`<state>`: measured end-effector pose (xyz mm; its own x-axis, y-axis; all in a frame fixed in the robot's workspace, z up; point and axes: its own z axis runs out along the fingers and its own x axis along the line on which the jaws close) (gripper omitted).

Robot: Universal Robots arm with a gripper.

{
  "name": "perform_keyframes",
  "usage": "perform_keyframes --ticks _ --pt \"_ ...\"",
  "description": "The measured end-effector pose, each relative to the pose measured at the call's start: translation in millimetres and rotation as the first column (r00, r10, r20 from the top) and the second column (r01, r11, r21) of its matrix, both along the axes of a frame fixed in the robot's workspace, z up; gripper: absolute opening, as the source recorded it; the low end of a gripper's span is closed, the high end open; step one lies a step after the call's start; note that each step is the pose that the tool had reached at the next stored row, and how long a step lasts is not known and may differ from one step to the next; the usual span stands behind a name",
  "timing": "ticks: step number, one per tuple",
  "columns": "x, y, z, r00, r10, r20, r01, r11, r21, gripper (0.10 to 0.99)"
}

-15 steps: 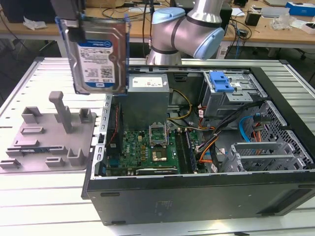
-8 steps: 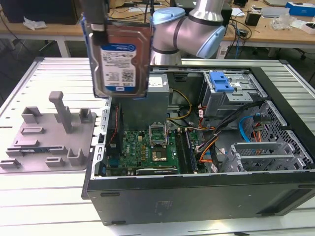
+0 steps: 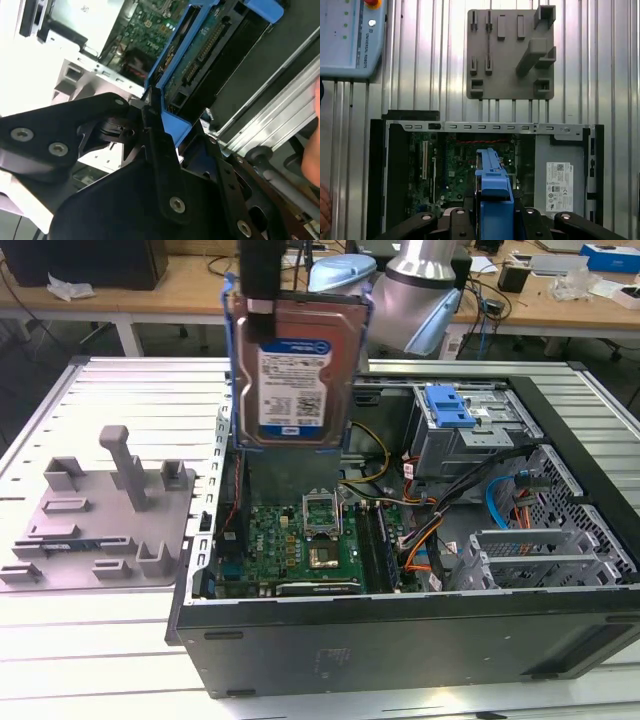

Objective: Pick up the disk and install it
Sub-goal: 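Pick up the disk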

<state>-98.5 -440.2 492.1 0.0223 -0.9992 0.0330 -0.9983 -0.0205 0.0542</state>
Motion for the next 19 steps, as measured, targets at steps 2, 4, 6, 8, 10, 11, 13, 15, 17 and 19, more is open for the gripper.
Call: perform_keyframes --ticks 2,4,6,8,10,11,13,15,17,19 --pt "15.8 -6.2 0.0 1.0 0.0 0.0 0.0 1.0 0.0 0.369" --pt "28.4 -11.2 0.0 1.0 0.0 0.0 0.0 1.0 0.0 0.369" --pt "39.3 -15.5 0.0 1.0 0.0 0.0 0.0 1.0 0.0 0.369" --pt "49.9 -19.7 0.0 1.0 0.0 0.0 0.0 1.0 0.0 0.369" --pt "60.3 -23.8 0.0 1.0 0.0 0.0 0.0 1.0 0.0 0.369" --pt "64.8 -25.6 0.0 1.0 0.0 0.0 0.0 1.0 0.0 0.369" --pt "77.2 -30.6 0.0 1.0 0.0 0.0 0.0 1.0 0.0 0.369" --pt "88.1 -35.1 0.0 1.0 0.0 0.0 0.0 1.0 0.0 0.369" --pt "97.1 -39.0 0.0 1.0 0.0 0.0 0.0 1.0 0.0 0.369" --pt "104.2 -42.0 0.0 1.0 0.0 0.0 0.0 1.0 0.0 0.369"
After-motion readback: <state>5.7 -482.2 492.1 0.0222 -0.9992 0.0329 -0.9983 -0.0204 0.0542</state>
